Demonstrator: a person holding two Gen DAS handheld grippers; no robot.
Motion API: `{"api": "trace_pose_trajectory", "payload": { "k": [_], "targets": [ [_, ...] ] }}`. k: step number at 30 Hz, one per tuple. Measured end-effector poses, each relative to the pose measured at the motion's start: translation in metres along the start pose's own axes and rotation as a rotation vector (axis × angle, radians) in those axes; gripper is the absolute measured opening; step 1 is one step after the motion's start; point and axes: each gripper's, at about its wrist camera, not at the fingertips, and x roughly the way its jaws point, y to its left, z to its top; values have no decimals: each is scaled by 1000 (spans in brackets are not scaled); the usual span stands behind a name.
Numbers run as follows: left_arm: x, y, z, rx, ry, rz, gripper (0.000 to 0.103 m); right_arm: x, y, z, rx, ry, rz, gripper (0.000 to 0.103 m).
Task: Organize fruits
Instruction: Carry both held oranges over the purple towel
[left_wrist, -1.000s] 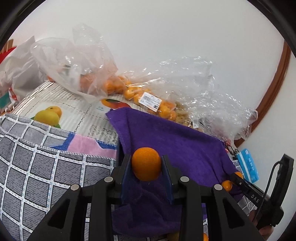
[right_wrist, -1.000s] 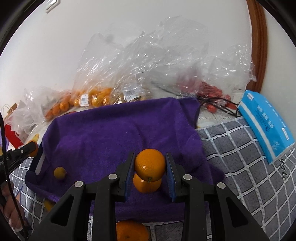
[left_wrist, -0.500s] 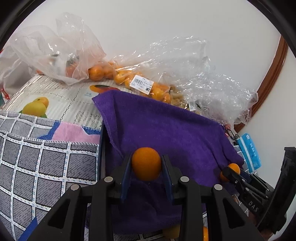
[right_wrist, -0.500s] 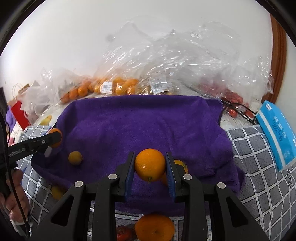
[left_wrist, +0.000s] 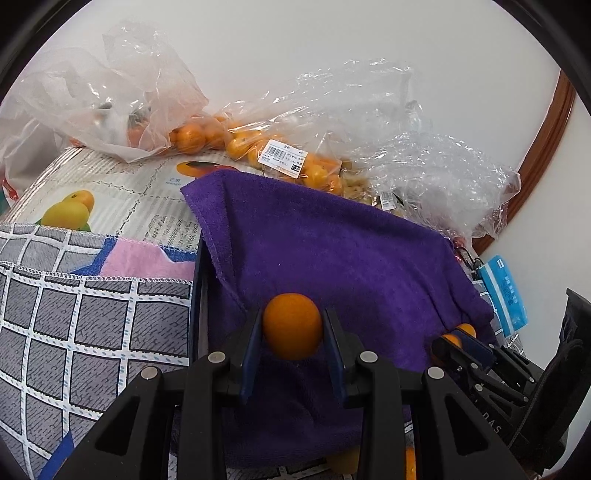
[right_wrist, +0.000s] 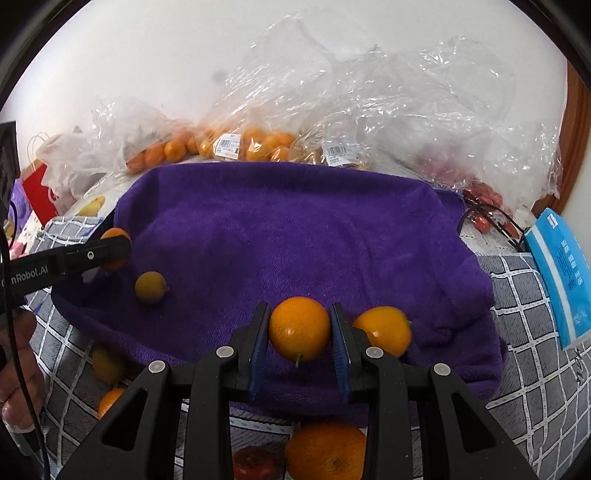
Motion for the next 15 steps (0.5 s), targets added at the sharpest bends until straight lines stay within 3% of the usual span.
{"api": "trace_pose_trajectory", "payload": {
  "k": [7,15],
  "targets": [
    [0,0,0,6,-3,2,31,-4,0,2,2,-21,12,33],
    [-1,0,1,2,-10,-7,31,-13,-4,5,29,-66,16,46]
  ]
}}
